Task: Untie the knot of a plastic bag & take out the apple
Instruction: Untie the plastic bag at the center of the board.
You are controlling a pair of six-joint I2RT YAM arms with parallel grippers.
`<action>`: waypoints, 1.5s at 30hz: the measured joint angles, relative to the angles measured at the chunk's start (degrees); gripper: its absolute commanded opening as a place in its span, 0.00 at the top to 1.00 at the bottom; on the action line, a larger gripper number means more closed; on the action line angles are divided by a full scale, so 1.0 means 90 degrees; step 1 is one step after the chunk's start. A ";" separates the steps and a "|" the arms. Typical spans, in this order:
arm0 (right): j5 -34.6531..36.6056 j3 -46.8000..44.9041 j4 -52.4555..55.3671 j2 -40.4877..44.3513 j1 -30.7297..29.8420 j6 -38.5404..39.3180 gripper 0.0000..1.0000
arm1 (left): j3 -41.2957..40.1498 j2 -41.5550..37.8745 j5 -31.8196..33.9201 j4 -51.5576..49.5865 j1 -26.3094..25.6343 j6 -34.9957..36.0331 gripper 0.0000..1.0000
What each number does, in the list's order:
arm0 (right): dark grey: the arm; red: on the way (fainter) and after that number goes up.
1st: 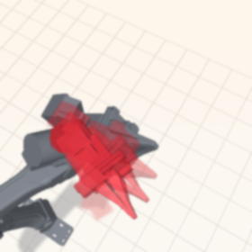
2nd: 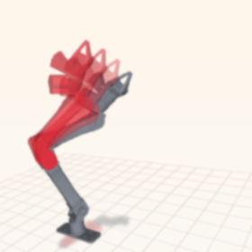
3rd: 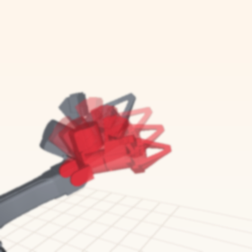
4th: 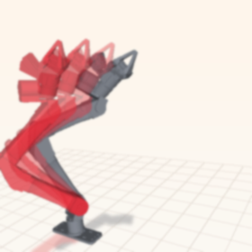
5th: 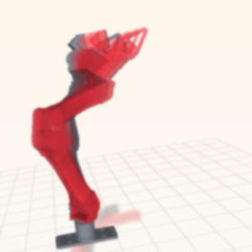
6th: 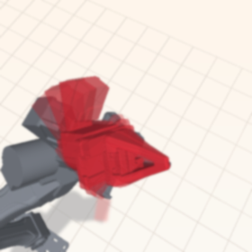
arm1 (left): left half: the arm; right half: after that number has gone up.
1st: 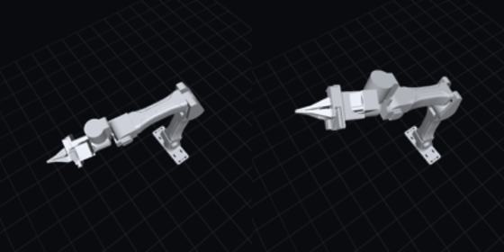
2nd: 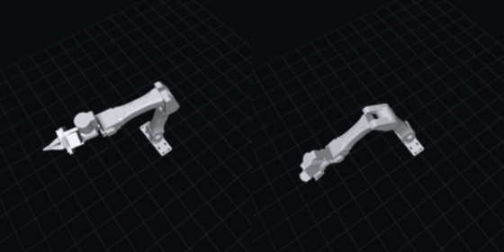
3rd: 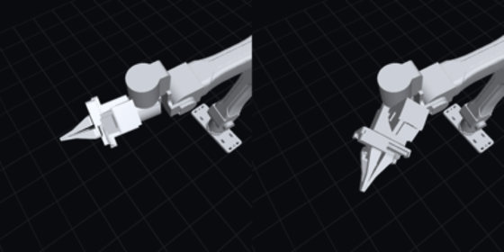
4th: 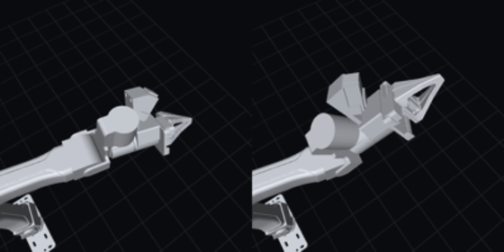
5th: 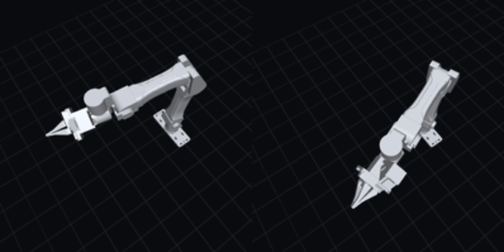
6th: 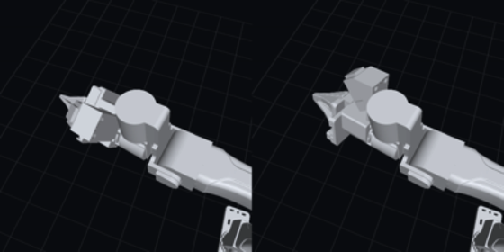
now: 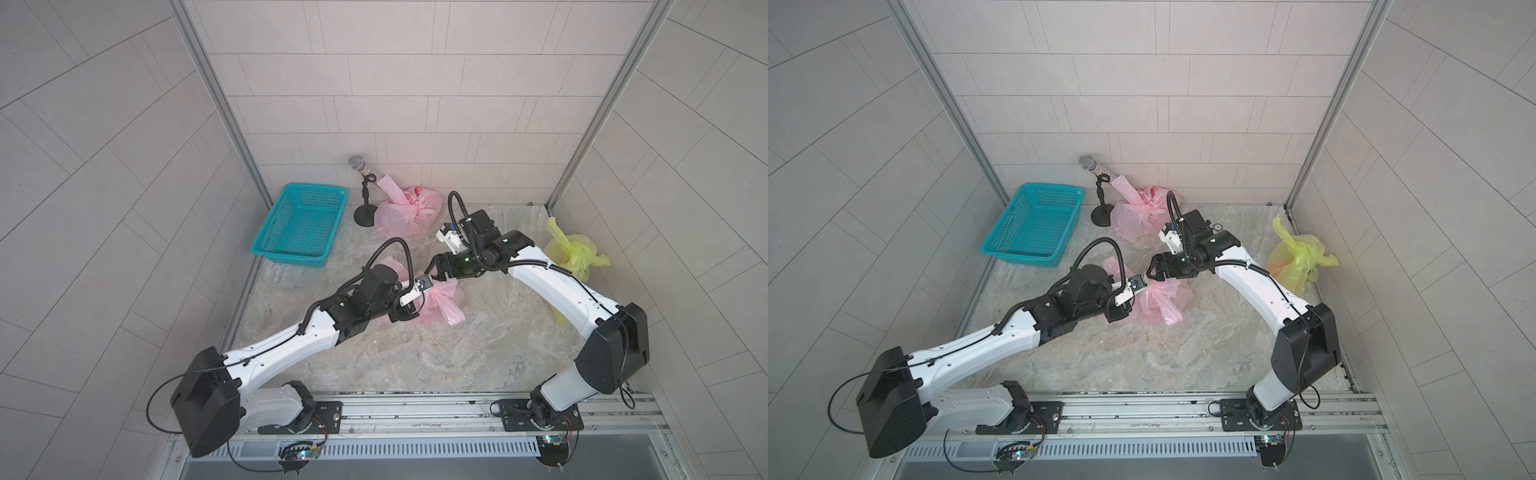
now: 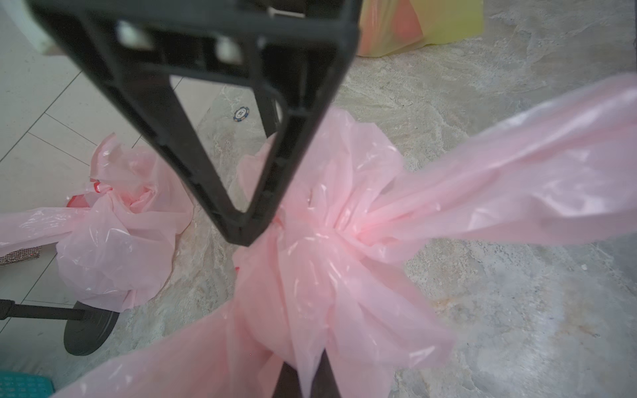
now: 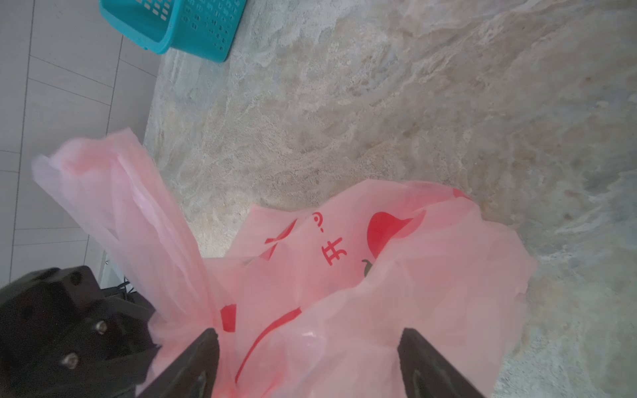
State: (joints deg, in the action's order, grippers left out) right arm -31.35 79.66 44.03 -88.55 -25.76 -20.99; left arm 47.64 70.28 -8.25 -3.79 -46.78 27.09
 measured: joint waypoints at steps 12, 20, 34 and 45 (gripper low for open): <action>-0.0386 -0.1396 -0.0624 0.0954 0.0007 -0.0325 0.13 | -0.0442 -0.0073 0.0369 0.0301 0.0002 -0.0148 1.00; -0.0486 -0.1819 -0.0959 0.1183 0.0005 -0.0313 0.79 | -0.0466 -0.0073 0.0474 0.0452 0.0051 -0.0401 1.00; -0.0488 -0.2271 -0.1236 0.1462 0.1207 -0.0551 1.00 | -0.0916 -0.0277 0.0381 0.1122 0.2176 -0.2681 1.00; -0.0580 -0.3665 -0.2195 0.1260 0.1326 -0.0797 1.00 | -0.1911 -0.0063 -0.0007 0.2509 0.2404 -0.4019 0.57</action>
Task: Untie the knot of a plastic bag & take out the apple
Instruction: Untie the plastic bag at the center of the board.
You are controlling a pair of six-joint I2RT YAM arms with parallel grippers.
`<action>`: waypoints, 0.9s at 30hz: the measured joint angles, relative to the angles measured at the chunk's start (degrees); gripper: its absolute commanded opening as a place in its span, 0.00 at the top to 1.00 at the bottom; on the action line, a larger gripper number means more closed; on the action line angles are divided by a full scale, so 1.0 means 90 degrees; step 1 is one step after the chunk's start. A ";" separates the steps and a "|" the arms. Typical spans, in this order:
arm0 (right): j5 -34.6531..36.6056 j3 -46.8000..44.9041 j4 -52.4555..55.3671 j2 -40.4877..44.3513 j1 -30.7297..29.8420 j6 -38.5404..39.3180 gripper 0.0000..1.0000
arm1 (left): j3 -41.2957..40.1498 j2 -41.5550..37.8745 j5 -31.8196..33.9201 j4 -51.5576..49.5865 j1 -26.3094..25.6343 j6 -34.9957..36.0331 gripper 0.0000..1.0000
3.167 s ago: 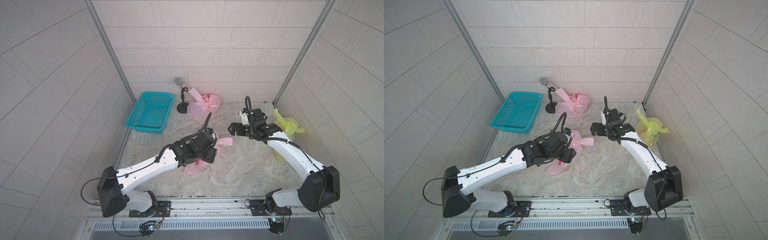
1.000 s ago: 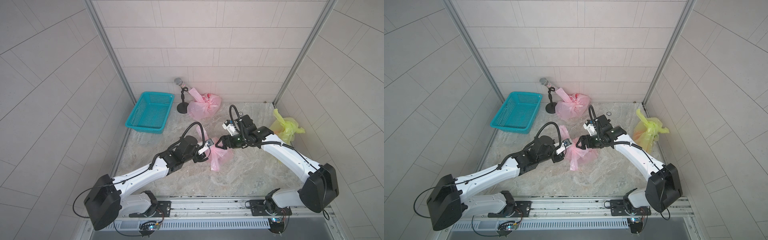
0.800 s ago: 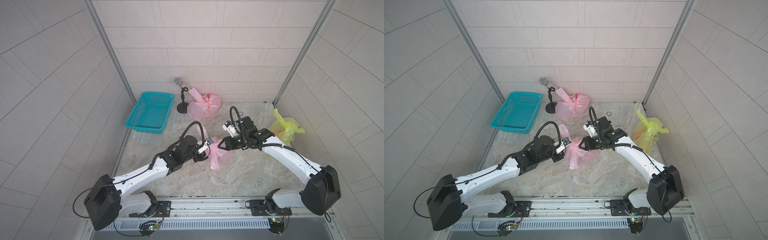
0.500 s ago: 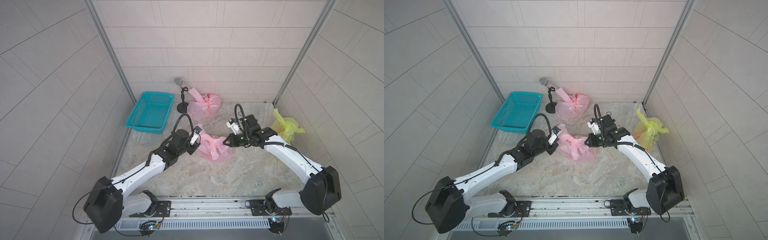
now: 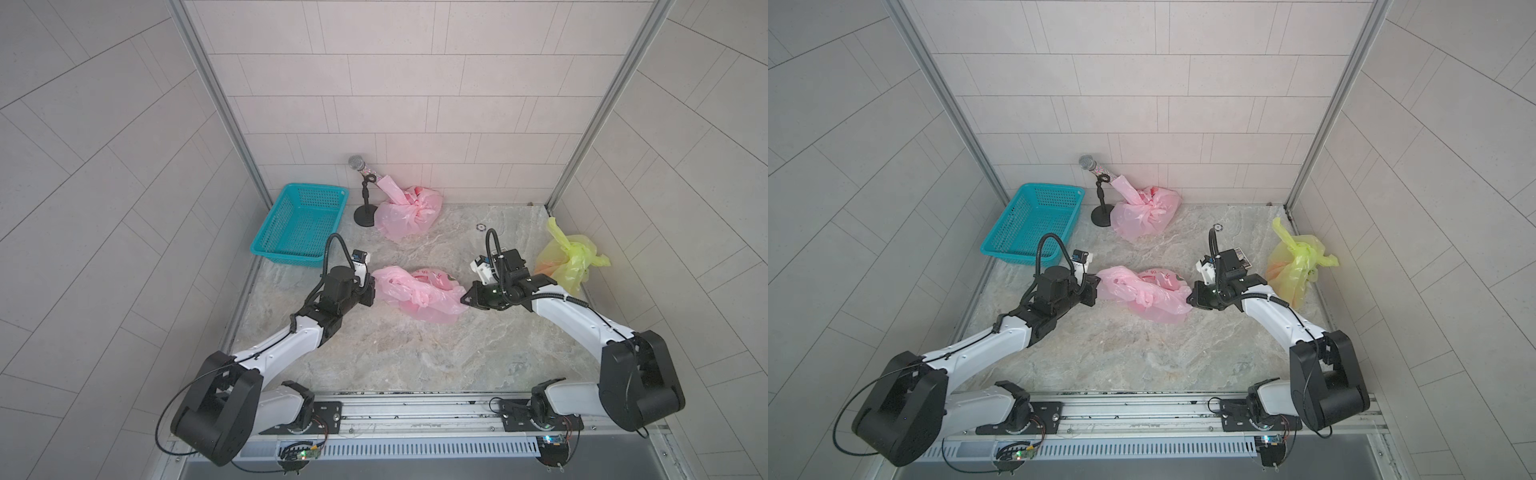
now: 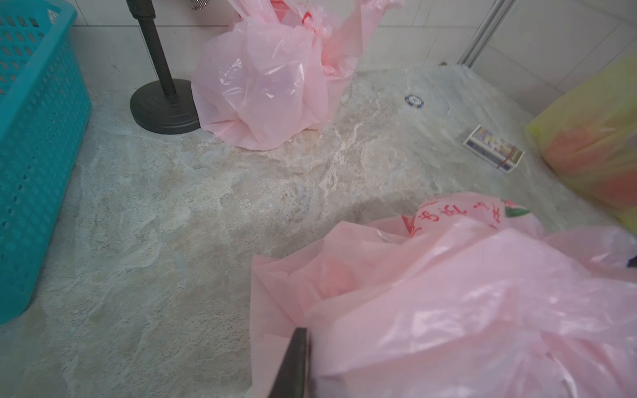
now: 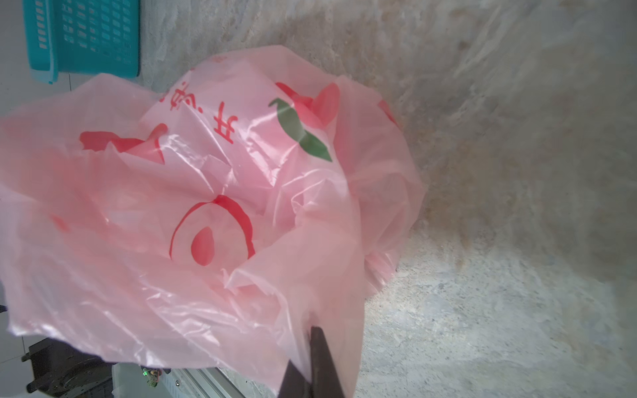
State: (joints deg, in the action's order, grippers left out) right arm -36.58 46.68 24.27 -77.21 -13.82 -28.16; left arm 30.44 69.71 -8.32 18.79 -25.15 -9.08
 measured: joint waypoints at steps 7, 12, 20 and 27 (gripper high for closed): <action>0.0007 0.0559 0.0206 0.0002 -0.0228 0.0107 1.00 | 0.0231 -0.1098 -0.0221 -0.0534 0.0000 0.0231 0.37; 0.0083 0.1061 0.0651 -0.0007 -0.0403 0.0459 1.00 | 0.1316 -0.1348 -0.0585 -0.1620 -0.0002 0.0947 0.37; 0.0277 0.1039 0.1122 -0.0058 -0.0590 0.0865 1.00 | 0.2837 0.0027 -0.1430 -0.3007 -0.0250 0.2616 0.32; 0.0291 0.0984 0.1231 -0.0027 -0.0590 0.0991 1.00 | 0.3803 0.1246 -0.1761 -0.4121 -0.0401 0.3883 0.36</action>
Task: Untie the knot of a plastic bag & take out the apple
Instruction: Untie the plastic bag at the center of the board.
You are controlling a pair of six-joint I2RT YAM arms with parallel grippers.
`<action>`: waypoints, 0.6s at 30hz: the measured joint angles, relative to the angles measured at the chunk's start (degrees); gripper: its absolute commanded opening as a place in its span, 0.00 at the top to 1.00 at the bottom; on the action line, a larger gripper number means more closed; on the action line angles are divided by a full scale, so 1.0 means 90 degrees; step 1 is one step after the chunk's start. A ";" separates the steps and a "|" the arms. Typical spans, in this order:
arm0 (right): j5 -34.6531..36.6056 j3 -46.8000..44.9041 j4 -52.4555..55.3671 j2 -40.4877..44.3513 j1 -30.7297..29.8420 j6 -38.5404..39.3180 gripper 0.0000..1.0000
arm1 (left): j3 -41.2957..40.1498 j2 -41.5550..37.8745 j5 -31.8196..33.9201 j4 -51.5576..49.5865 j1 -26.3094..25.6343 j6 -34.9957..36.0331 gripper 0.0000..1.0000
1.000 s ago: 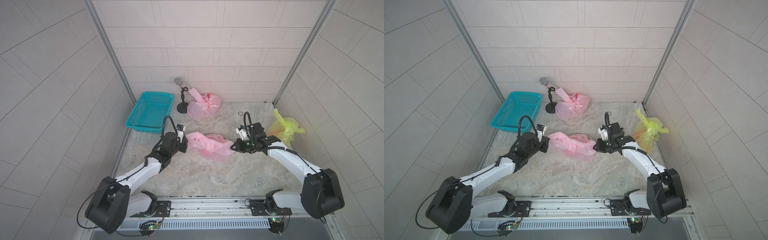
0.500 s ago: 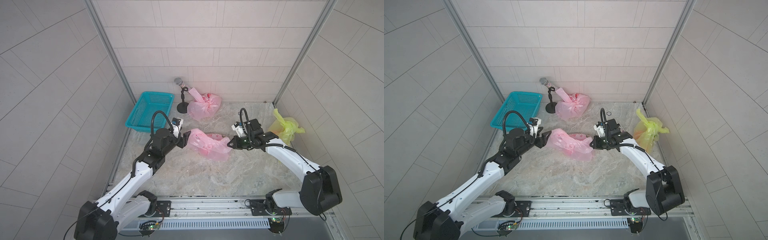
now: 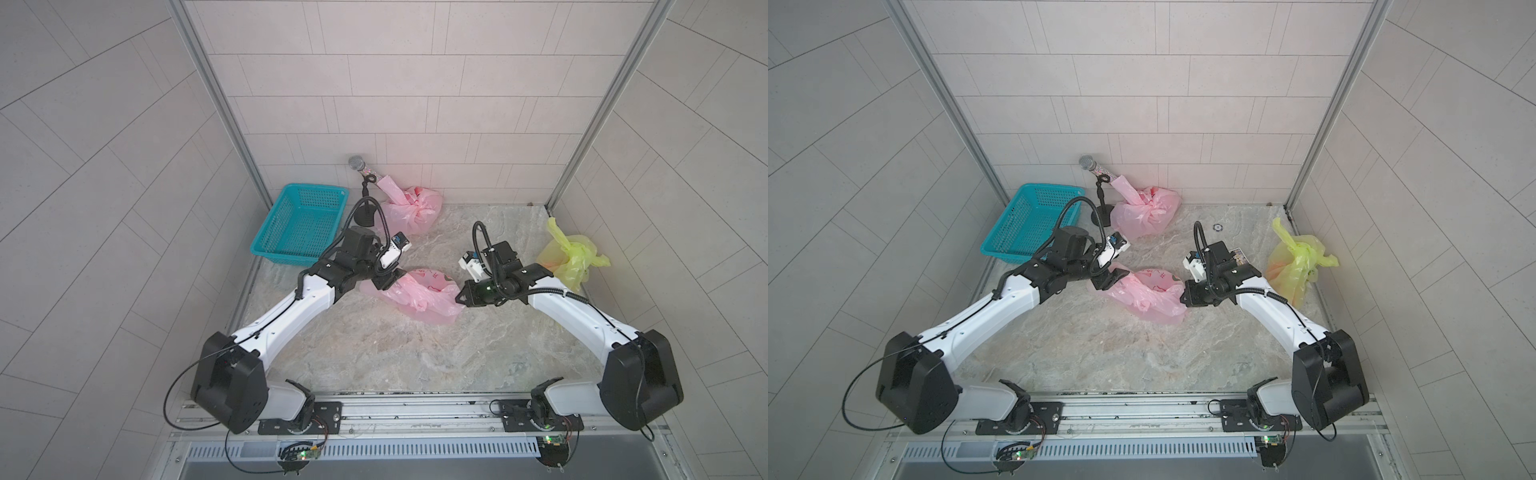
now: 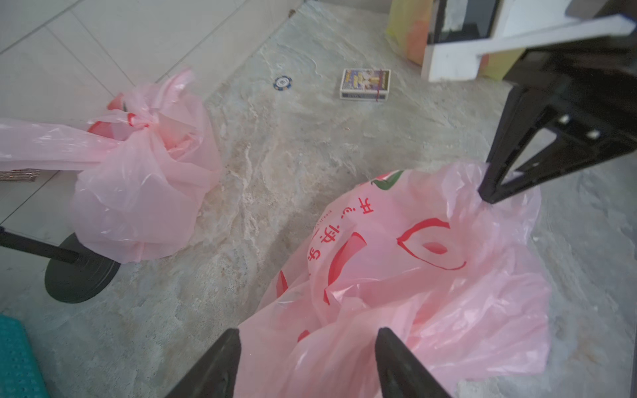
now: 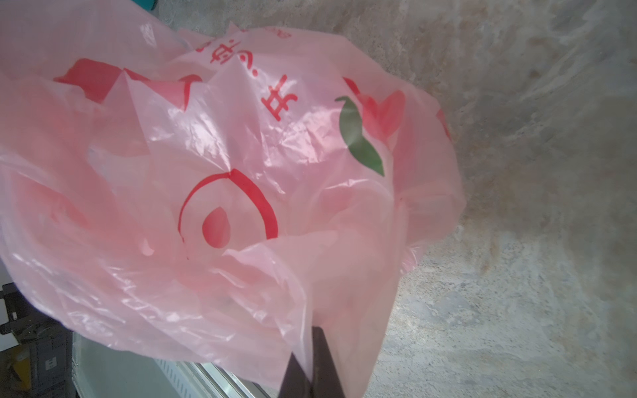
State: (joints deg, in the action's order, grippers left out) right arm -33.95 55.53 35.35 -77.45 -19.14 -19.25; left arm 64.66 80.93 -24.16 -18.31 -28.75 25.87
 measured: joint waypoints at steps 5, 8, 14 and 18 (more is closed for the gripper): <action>-0.0002 -0.0131 0.0002 0.0032 0.0000 0.0007 1.00 | 0.0733 0.0308 -0.0245 -0.0925 -0.0005 0.0631 0.41; -0.0012 -0.0141 -0.0010 0.0032 0.0000 0.0007 1.00 | 0.0865 0.0306 -0.0335 -0.1401 -0.0005 0.0874 0.39; -0.0078 -0.0138 -0.0066 0.0027 0.0002 0.0007 0.99 | 0.0862 0.0306 -0.0469 -0.2110 -0.0005 0.1100 0.36; -0.0092 -0.0136 -0.0073 0.0015 0.0000 0.0007 0.98 | 0.0862 0.0306 -0.0525 -0.2336 -0.0039 0.1110 0.39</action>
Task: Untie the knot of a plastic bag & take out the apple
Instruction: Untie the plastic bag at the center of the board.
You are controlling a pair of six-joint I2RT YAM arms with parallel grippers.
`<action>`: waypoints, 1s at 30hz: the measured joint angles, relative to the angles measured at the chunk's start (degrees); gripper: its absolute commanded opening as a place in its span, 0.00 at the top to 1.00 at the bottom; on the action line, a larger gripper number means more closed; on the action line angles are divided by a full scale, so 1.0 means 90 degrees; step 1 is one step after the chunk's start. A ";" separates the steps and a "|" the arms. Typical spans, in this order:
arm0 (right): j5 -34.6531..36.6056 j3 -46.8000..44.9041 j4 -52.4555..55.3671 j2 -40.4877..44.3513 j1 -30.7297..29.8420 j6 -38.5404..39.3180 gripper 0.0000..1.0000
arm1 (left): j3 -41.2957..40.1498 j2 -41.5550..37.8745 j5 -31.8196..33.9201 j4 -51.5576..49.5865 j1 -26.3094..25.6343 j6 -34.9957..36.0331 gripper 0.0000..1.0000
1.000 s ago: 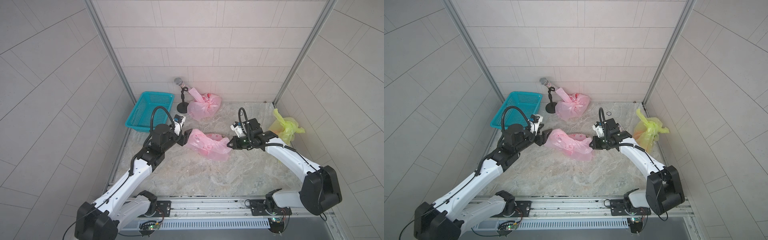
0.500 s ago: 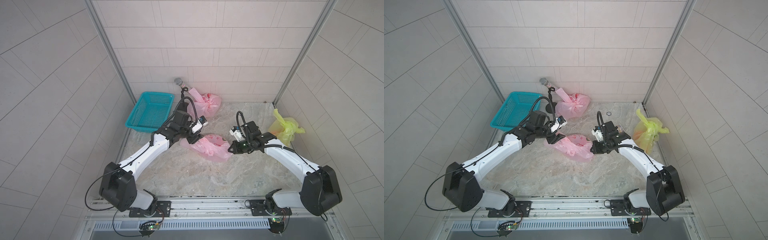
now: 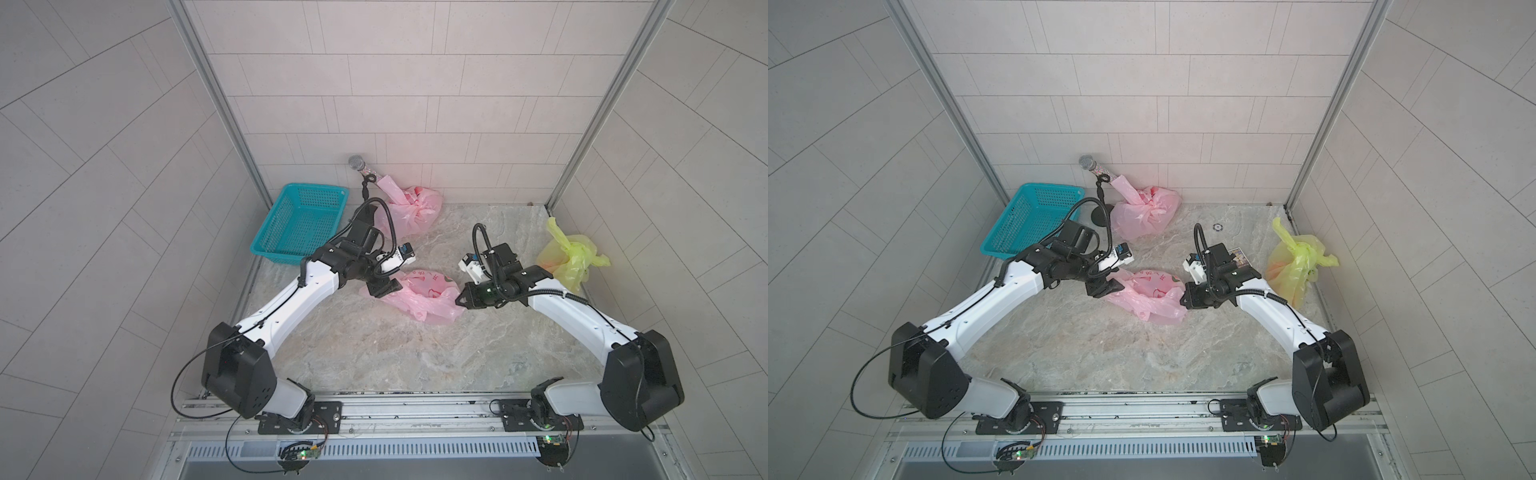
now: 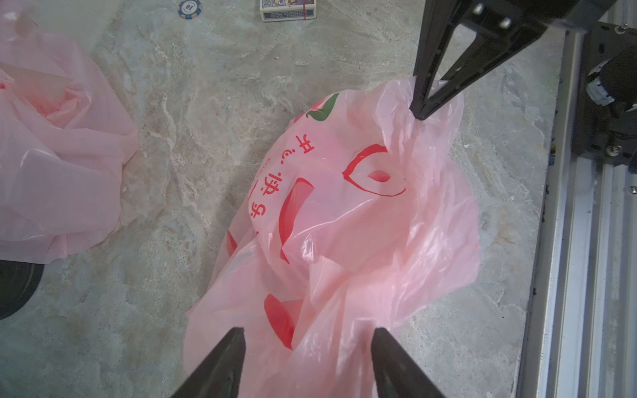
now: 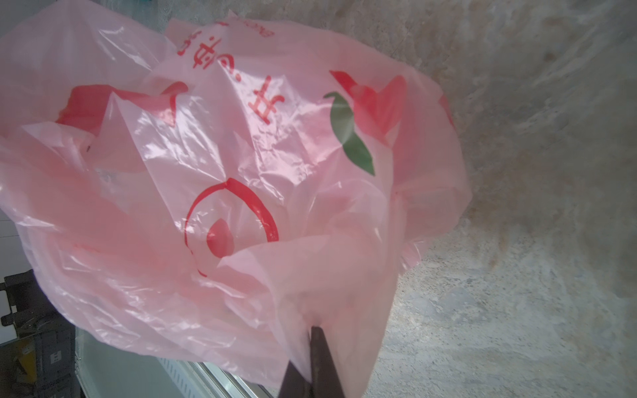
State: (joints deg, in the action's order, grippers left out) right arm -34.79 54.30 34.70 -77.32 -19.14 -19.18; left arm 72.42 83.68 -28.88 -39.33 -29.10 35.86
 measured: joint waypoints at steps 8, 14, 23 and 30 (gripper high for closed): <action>-0.0046 0.0000 -0.0022 -0.0102 0.0002 -0.0002 0.98 | 0.0000 0.0066 -0.0117 -0.0359 -0.0148 0.0063 0.72; -0.0102 0.0000 -0.0073 -0.0124 0.0066 -0.0019 0.98 | -0.0007 0.0221 -0.0056 -0.0544 -0.0294 0.0136 1.00; -0.0211 0.0000 -0.0206 -0.0124 0.0420 -0.0318 1.00 | -0.0163 0.0129 0.0486 -0.0277 -0.0340 -0.0214 1.00; -0.0046 -0.0481 -0.0345 -0.0085 0.0852 -0.0668 1.00 | -0.1688 -0.1132 0.0860 0.2004 0.0318 -0.1870 1.00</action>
State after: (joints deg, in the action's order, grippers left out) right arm -35.20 49.98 31.59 -78.08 -11.46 -25.19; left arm 57.23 73.49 -21.15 -21.30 -26.24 19.03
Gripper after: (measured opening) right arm 0.045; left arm 0.047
